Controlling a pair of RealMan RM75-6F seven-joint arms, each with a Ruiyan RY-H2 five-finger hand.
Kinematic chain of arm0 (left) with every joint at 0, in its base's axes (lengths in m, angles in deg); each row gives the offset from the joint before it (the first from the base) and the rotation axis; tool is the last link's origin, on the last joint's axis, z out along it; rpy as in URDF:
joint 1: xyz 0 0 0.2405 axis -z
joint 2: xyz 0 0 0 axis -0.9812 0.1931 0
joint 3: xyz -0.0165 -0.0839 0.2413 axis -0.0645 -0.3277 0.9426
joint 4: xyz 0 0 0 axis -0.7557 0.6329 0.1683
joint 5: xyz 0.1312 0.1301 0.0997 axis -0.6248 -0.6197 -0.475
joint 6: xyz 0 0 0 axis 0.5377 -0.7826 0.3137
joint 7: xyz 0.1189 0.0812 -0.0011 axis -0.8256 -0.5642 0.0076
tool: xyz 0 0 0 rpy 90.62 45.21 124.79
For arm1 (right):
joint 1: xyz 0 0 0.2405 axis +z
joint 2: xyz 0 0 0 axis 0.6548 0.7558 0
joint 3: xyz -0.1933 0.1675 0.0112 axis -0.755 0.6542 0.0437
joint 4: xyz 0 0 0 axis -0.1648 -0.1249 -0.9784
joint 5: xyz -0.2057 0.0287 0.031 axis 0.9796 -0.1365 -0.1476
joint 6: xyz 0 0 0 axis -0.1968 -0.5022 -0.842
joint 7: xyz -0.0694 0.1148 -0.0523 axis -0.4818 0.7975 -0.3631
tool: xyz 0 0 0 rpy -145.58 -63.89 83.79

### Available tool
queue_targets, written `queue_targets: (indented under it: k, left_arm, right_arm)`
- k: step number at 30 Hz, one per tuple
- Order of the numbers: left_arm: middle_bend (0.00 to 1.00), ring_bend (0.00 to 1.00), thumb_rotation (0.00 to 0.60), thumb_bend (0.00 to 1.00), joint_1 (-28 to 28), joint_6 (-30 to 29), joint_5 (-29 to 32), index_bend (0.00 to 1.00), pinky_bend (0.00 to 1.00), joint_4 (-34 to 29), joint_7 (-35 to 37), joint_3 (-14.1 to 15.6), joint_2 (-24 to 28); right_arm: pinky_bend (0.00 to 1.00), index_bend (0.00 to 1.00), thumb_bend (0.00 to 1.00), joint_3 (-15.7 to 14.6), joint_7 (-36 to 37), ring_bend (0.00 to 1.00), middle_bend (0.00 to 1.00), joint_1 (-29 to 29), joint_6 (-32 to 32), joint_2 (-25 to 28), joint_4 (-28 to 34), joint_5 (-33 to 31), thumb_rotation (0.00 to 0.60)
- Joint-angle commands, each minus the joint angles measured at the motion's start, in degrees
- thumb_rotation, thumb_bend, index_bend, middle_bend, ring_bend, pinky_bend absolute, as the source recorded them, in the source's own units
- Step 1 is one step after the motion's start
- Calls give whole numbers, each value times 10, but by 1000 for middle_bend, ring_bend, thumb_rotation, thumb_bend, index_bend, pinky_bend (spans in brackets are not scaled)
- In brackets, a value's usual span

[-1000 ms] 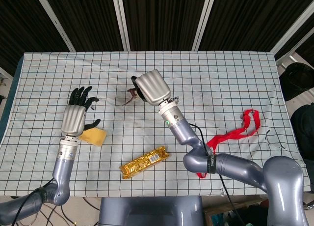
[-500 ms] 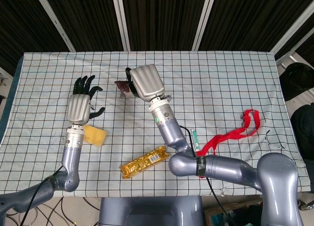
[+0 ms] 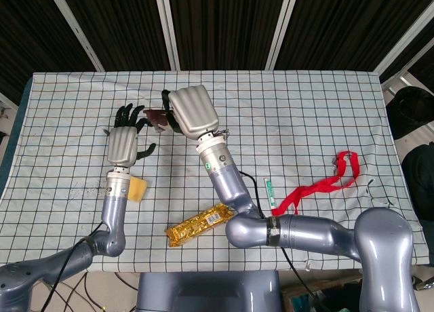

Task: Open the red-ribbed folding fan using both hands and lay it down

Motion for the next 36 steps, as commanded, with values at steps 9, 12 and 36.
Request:
queue_targets:
  k: [9,12,36]
  left_arm:
    - [177,0,600,288,27,-11,-4,483,0,55,32,-10,-28]
    - [185,0,600,295,31,-10,-4,503,0,62,36,-10,-32]
    - [247,8,600,396,12,-47,-18,675,0,40,49,-4,17]
  right_arm:
    - [757,812,504,-14,14,883,809,6,-7,12,24,0,600]
    - [757,812,503,-17,18,883,809,8,-8,12,26,-1,600]
    - [757,812,508,-86,55,883,809,-53,-29,59,34,31,600]
